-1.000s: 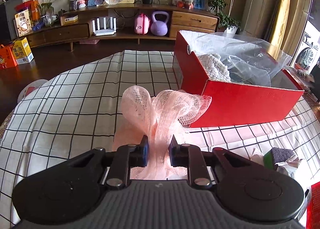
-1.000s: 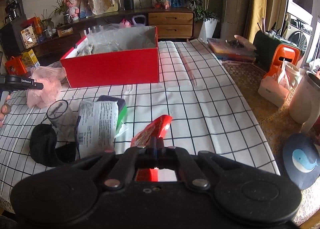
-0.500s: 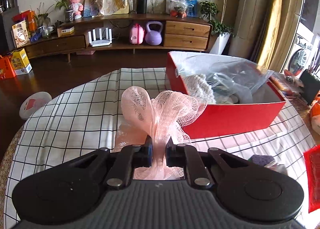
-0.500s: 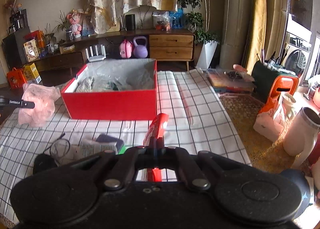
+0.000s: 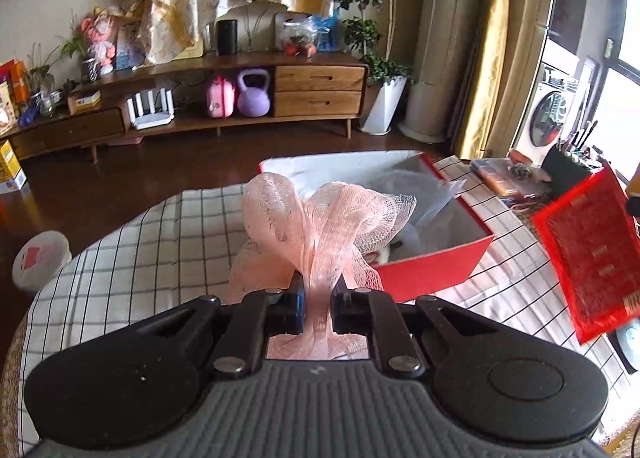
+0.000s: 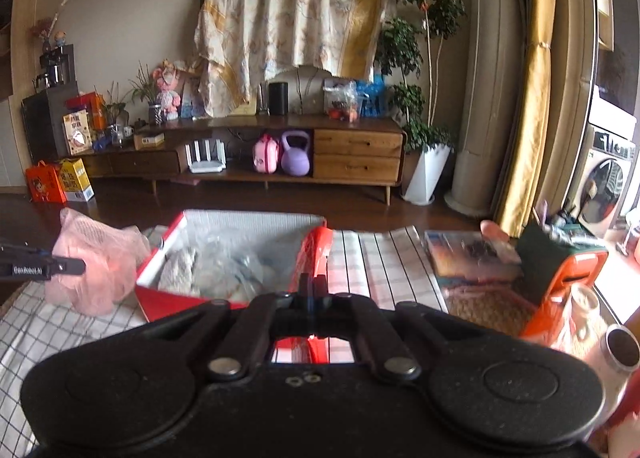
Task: Organize soft objects
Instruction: 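Lift the pink puff and red packet over the red box with both grippers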
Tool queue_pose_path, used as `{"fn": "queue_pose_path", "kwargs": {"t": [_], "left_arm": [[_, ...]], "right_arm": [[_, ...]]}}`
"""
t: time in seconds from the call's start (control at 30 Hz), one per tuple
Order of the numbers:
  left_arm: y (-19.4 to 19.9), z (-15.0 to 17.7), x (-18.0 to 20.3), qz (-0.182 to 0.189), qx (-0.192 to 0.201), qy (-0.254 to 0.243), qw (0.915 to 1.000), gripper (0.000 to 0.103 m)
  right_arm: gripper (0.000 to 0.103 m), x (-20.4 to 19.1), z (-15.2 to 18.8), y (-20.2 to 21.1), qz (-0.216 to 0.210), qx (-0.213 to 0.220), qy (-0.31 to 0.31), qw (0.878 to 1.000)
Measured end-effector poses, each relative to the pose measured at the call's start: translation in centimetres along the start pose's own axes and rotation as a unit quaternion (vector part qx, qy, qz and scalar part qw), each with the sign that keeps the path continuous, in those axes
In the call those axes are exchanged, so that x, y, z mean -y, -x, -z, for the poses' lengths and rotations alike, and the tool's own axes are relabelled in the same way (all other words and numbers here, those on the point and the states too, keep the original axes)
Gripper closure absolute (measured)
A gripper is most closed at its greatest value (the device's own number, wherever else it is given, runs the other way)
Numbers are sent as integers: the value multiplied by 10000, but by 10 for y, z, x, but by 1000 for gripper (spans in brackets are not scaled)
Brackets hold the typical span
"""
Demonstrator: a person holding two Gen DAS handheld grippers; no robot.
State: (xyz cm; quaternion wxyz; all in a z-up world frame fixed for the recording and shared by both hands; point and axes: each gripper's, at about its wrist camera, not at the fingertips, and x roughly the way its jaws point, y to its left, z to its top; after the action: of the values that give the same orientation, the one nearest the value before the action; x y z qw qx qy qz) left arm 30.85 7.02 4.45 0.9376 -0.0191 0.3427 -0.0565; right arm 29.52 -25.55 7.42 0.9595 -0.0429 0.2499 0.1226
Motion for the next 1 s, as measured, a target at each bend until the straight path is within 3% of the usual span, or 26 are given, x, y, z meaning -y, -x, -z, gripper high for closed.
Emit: {"fn": "queue_pose_path", "kwargs": {"t": [0.2, 0.57, 1.0], "left_arm": [[-11, -29, 18, 97, 113, -136, 9998, 91], [-70, -61, 27, 114, 8, -160, 9998, 91], [-132, -62, 35, 237, -241, -154, 9993, 91]], "right_arm": [[103, -5, -37, -32, -90, 164, -33, 9998], [103, -24, -77, -107, -454, 146, -97, 9988], [103, -31, -66, -190, -786, -355, -554, 9947]]}}
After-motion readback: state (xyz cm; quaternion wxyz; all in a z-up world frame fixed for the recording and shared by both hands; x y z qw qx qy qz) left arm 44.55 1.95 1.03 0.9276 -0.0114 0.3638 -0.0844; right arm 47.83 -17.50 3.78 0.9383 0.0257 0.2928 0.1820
